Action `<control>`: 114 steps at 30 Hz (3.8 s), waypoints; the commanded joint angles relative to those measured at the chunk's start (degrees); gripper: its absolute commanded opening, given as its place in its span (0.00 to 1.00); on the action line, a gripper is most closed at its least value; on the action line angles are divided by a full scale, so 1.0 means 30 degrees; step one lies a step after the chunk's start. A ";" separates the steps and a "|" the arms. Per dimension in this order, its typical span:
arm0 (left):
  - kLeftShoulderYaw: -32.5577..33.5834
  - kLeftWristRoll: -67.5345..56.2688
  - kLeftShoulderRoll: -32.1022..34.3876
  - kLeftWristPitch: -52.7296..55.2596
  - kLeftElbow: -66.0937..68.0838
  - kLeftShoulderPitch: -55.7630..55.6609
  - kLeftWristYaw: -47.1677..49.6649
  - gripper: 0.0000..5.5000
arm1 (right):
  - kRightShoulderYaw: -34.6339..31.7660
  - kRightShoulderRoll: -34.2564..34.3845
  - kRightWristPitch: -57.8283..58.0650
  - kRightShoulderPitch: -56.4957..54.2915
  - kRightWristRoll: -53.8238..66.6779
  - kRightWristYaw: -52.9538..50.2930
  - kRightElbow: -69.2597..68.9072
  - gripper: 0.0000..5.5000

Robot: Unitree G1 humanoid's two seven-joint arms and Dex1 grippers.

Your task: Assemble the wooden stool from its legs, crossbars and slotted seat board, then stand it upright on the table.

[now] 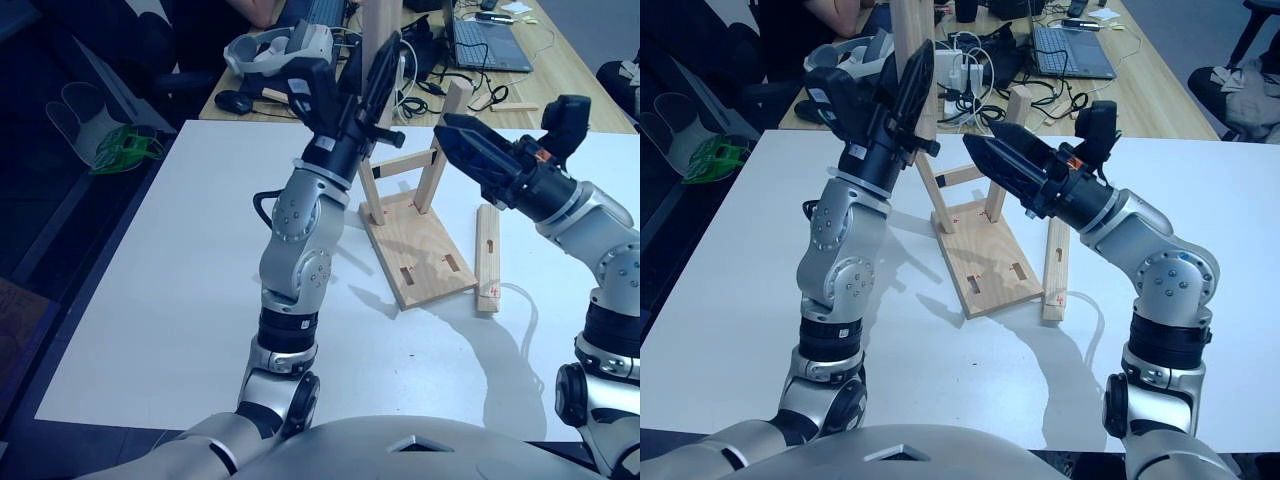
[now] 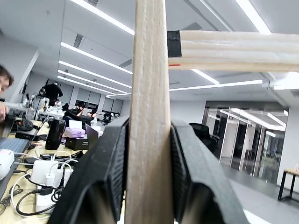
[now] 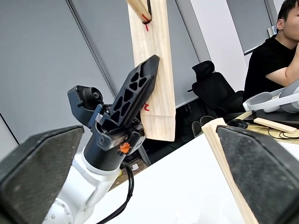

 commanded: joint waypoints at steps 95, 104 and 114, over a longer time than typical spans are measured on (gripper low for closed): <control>0.6458 -1.4568 1.2133 1.3878 0.4546 -0.4970 -1.4365 0.43 | 0.1598 -0.1903 0.0876 0.2534 0.0159 0.3370 -0.2050 0.19; 0.7777 -1.6487 1.0288 1.3934 0.4142 -0.4587 -1.0618 0.21 | 0.1528 -0.1713 0.0790 0.2722 0.0224 0.3224 -0.2158 0.19; 0.7584 -1.7442 1.0287 1.4134 0.3806 -0.4576 -1.0145 0.20 | 0.1647 -0.1805 0.0733 0.2949 0.0338 0.3185 -0.2281 0.19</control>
